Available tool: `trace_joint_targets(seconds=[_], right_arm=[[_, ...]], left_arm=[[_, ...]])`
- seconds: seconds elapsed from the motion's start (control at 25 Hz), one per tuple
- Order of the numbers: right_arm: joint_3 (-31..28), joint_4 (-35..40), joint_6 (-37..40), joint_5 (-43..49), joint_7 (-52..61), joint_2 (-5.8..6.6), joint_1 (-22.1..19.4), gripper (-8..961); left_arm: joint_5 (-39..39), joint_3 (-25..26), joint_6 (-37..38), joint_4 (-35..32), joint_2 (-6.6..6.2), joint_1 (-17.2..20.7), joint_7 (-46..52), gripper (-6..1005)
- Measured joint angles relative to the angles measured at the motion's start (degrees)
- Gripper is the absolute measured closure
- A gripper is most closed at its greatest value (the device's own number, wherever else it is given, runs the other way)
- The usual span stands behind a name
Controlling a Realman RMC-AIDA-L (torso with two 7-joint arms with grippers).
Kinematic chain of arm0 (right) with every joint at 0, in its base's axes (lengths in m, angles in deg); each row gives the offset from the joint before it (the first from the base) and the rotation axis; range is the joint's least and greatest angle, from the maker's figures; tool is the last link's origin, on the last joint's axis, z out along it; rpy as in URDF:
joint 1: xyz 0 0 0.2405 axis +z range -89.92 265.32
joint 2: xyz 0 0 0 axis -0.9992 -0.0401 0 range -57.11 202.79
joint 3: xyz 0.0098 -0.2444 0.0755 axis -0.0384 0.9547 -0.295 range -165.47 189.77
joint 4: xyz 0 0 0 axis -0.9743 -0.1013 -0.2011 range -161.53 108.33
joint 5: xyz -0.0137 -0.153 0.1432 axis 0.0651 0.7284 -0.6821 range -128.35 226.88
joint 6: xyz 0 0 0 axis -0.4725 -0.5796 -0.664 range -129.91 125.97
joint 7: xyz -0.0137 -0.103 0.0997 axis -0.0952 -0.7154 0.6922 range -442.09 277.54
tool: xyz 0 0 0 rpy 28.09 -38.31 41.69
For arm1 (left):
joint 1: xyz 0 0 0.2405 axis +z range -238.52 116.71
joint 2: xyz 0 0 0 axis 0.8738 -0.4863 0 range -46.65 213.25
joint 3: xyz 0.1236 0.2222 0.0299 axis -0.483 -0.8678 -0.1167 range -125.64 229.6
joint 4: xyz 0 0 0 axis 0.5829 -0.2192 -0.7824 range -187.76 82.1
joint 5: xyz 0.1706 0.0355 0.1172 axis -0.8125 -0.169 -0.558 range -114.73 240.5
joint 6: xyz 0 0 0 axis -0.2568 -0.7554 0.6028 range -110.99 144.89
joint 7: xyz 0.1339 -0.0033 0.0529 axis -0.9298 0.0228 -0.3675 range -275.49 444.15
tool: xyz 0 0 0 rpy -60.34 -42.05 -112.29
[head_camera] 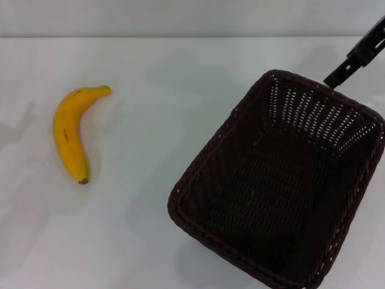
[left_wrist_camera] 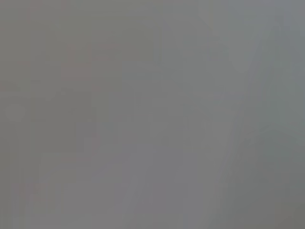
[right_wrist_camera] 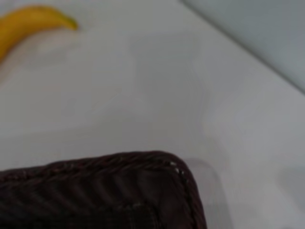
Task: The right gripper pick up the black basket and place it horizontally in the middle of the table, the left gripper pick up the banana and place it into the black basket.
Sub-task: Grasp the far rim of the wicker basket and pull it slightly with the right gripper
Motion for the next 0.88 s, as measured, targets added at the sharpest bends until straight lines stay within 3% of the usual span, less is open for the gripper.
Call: trace_joint_targets(seconds=[0.16, 0.56, 0.88], right_arm=[[1.6, -5.8, 1.9, 3.4, 0.6, -1.53, 3.1, 127], [4.2, -18.8, 9.7, 7.6, 1.0, -2.46, 6.6, 133], [9.9, -24.6, 14.4, 8.1, 1.9, -4.29, 8.0, 137]], left_arm=[[-0.4, 0.0, 0.3, -1.3, 0.24, 0.3, -0.2, 126], [-0.6, 0.0, 0.4, -1.4, 0.14, 0.4, -0.4, 126], [-0.9, 0.0, 0.4, -1.6, 0.3, -0.4, -0.5, 126]])
